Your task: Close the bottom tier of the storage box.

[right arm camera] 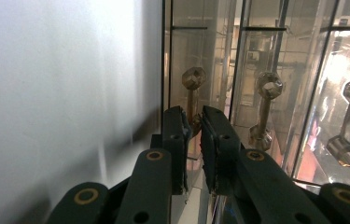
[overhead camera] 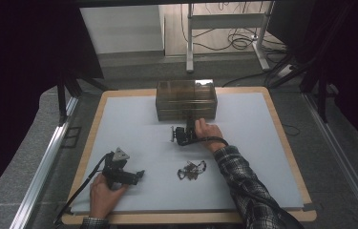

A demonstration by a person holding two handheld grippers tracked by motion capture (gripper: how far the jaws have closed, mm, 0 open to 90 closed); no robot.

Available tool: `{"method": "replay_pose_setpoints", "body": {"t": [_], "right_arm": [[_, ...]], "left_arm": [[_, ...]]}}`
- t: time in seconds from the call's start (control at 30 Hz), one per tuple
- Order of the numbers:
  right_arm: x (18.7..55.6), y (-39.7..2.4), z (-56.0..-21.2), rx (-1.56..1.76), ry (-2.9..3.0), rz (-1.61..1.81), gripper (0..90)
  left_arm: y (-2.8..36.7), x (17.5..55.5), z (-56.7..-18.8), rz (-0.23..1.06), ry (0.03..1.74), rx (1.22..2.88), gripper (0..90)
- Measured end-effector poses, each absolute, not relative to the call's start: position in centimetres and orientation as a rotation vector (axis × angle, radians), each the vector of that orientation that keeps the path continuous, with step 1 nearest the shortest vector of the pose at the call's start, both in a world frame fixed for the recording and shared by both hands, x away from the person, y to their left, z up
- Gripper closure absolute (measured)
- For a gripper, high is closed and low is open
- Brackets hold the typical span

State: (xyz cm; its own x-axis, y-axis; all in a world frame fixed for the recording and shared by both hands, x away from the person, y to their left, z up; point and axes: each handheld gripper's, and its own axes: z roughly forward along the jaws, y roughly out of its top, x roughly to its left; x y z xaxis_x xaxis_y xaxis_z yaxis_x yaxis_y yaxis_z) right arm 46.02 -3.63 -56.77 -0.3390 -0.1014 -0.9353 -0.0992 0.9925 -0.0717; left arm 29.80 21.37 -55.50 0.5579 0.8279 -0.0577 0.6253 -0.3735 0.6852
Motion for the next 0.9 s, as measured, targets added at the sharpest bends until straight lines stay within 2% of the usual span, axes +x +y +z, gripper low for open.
{"method": "replay_pose_setpoints", "body": {"t": [0.9], "right_arm": [[44.6,-4.1,-56.6,-0.167,1.926,0.015,79.6]], "left_arm": [[21.4,29.8,-55.5,0.391,1.161,2.124,0.0]]}}
